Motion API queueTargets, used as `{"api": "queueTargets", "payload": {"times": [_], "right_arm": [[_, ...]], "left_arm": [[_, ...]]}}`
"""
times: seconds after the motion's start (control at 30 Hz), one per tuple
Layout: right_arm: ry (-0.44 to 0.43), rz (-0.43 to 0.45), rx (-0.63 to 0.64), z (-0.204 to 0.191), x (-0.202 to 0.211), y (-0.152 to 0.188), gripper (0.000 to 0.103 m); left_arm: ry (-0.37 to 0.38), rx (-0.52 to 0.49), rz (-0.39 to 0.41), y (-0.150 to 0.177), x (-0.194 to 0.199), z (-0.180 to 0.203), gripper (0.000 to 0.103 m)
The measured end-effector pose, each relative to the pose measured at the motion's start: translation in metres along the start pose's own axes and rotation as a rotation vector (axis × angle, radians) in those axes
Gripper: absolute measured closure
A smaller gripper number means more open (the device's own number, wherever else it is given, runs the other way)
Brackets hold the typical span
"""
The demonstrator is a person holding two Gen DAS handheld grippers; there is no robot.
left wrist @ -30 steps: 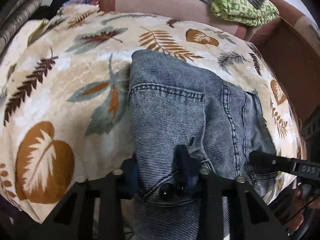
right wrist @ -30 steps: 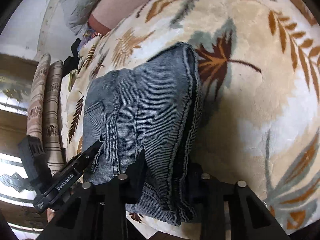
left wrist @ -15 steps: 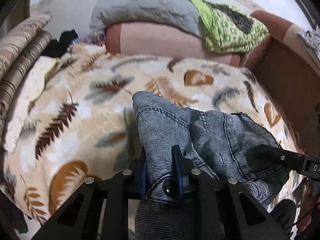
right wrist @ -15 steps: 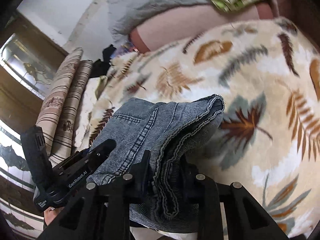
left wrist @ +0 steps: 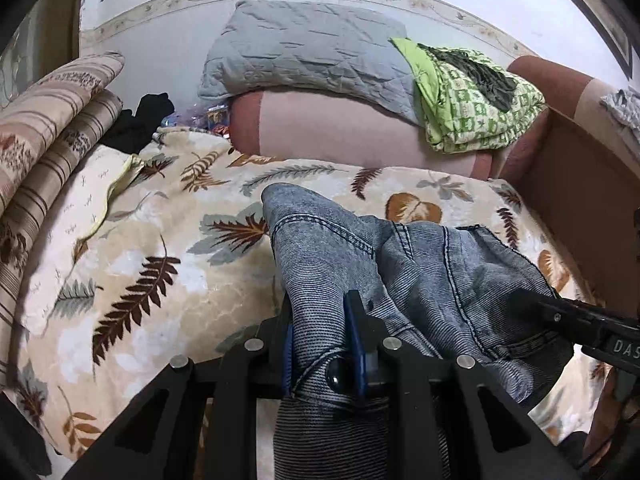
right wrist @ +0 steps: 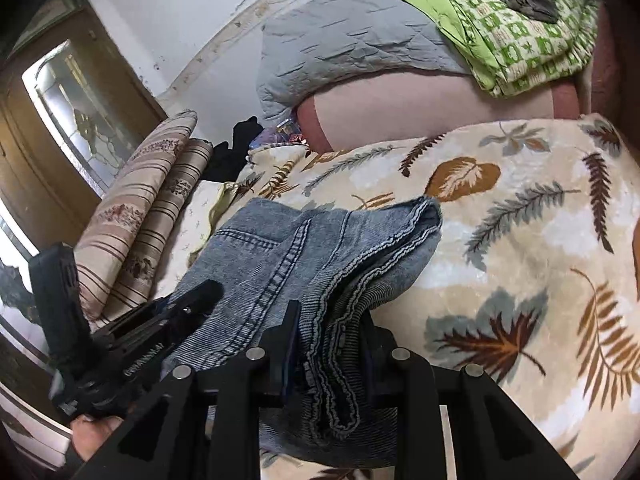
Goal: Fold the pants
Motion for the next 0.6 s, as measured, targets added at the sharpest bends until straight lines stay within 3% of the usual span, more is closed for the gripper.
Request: {"api": "queueTargets", "payload": {"times": [0.07, 0.1, 0.13, 0.17, 0.2, 0.27, 0.3, 0.4, 0.5, 0.6], "right_arm": [[0.005, -0.032, 0.001, 0.013, -0.021, 0.016, 0.072], [0.016, -0.095, -0.025, 0.027, -0.040, 0.033, 0.070], [0.036, -0.160, -0.054, 0.041, -0.056, 0.051, 0.068], [0.062, -0.225, -0.076, 0.053, -0.070, 0.068, 0.068], [0.118, -0.312, -0.102, 0.070, -0.084, 0.091, 0.065], [0.084, -0.312, -0.174, 0.080, -0.083, 0.102, 0.055], [0.075, -0.300, -0.196, 0.082, -0.078, 0.100, 0.049], [0.083, -0.229, -0.180, 0.077, -0.056, 0.078, 0.047], [-0.021, -0.157, -0.185, 0.051, -0.036, 0.048, 0.036], [-0.092, -0.173, -0.166, 0.029, -0.046, 0.048, 0.025]], "left_arm": [[-0.016, 0.042, -0.064, 0.029, -0.024, -0.014, 0.070], [-0.023, 0.055, -0.127, 0.048, -0.039, -0.021, 0.055], [-0.038, 0.067, -0.243, 0.077, -0.059, -0.030, 0.049], [-0.041, 0.088, -0.300, 0.094, -0.068, -0.037, 0.040], [-0.023, 0.130, -0.260, 0.096, -0.065, -0.043, 0.028], [-0.058, 0.189, -0.225, 0.094, -0.052, -0.058, 0.015], [-0.065, 0.203, -0.222, 0.090, -0.045, -0.062, 0.016], [-0.044, 0.236, -0.174, 0.070, -0.024, -0.065, 0.016], [-0.020, 0.218, -0.125, 0.057, -0.009, -0.053, 0.015], [-0.010, 0.150, -0.192, 0.075, -0.023, -0.036, 0.015]]}}
Point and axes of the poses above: each gripper's, at about its wrist camera, not at the fingertips, and x roughly against the way its jaws point, z to its right, y to its underside, the point moved 10 cm from there along -x, roughly the way its jaws point, and after that the axes turned 7 degrees about y, right-handed, at the moved point
